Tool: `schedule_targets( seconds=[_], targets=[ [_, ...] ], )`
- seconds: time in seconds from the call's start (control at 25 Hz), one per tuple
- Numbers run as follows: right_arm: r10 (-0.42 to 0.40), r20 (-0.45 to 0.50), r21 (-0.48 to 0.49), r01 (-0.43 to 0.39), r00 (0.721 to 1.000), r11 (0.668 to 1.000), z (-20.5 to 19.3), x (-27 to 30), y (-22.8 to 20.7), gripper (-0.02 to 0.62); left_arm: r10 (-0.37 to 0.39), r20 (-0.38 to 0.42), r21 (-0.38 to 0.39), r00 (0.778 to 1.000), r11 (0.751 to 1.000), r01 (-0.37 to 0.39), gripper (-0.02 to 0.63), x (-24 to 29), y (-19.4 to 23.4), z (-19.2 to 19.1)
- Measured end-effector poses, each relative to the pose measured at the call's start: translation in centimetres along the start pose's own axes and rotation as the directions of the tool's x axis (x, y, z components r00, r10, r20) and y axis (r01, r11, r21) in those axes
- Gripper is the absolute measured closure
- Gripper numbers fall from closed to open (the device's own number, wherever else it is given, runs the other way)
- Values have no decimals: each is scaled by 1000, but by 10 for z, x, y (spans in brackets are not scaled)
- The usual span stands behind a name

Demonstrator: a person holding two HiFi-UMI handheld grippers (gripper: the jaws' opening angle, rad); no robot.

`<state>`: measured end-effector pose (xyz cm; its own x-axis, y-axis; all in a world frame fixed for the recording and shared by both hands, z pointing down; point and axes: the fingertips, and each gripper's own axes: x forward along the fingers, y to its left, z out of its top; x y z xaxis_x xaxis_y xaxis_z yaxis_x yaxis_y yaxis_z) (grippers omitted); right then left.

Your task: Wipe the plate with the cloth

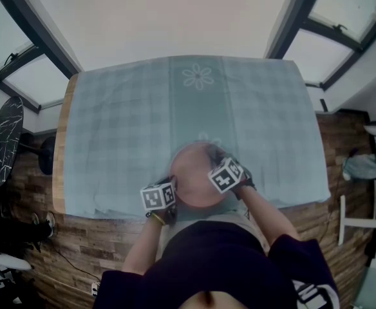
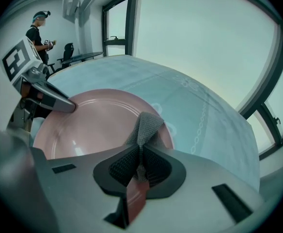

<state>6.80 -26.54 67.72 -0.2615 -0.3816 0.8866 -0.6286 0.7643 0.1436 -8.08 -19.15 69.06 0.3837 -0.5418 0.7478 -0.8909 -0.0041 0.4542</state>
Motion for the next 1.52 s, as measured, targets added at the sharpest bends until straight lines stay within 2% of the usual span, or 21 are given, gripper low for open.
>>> schedule_targets(
  seconds=[0.28, 0.68, 1.28, 1.52],
  targets=[
    [-11, -14, -60, 10, 1000, 998, -1, 2, 9, 561, 6, 3, -1, 1000, 1000, -6, 560, 0, 0, 1],
    [61, -21, -61, -63, 998, 996, 2, 1, 35, 563, 13, 9, -6, 1000, 1000, -13, 560, 1, 1, 1],
    [184, -20, -122, -185, 983, 975, 4, -11, 93, 563, 14, 10, -15, 1000, 1000, -14, 560, -1, 1, 0],
    [208, -18, -132, -209, 978, 969, 5, -12, 110, 563, 7, 11, -26, 1000, 1000, -6, 560, 0, 1, -1]
  ],
)
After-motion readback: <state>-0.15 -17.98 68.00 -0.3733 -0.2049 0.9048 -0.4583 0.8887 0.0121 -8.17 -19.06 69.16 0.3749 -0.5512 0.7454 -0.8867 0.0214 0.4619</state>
